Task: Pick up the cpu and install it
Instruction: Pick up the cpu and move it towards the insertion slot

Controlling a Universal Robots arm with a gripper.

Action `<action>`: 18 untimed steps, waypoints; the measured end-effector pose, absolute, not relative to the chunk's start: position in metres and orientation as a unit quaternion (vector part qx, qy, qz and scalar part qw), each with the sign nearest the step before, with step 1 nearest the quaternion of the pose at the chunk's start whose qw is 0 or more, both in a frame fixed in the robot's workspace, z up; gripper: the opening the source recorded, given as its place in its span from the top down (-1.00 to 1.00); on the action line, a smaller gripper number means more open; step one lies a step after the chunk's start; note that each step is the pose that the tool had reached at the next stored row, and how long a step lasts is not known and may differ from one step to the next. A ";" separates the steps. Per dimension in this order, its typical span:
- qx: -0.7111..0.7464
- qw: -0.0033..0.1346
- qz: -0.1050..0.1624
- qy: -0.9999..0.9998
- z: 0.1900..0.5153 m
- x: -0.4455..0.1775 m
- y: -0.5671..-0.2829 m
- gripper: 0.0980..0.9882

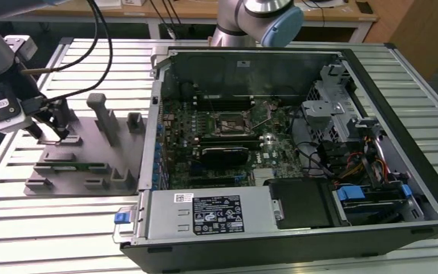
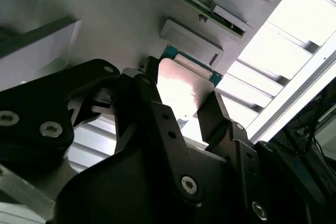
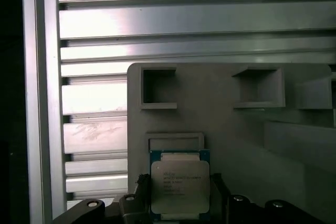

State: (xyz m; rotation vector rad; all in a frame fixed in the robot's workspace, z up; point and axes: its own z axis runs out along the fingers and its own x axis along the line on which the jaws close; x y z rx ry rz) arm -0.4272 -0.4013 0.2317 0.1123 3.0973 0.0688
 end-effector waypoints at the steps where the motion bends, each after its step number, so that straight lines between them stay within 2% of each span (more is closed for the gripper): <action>1: 0.036 0.021 0.022 0.999 0.234 -0.427 -0.401 0.00; 18: 0.036 0.021 0.022 0.999 0.271 -0.427 -0.401 0.00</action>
